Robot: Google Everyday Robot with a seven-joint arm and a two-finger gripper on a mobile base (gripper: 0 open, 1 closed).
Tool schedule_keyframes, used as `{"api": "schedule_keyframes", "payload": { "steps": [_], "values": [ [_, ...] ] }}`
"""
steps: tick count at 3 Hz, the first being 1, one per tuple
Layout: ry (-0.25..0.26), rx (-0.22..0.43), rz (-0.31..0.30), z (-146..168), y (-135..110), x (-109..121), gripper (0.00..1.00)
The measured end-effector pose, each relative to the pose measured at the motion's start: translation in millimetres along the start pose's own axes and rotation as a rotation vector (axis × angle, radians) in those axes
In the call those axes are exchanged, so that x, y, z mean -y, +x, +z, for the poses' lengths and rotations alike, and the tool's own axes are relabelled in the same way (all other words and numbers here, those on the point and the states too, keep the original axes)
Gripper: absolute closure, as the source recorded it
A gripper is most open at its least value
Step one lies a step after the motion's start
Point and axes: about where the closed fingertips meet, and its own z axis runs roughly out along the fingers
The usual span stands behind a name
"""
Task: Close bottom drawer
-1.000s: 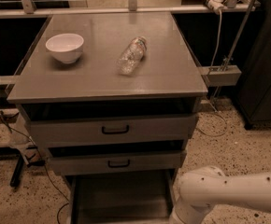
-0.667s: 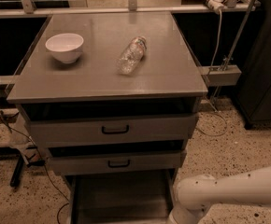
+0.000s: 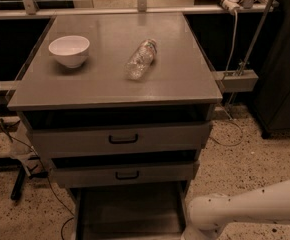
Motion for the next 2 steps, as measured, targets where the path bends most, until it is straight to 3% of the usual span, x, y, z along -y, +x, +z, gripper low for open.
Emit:
{"api": "schedule_keyframes", "payload": {
  "steps": [1,2],
  "values": [
    [-0.043,-0.002,0.021,19,2,5,1.00],
    [-0.118,0.037,0.114,54,-2,34,1.00]
  ]
}}
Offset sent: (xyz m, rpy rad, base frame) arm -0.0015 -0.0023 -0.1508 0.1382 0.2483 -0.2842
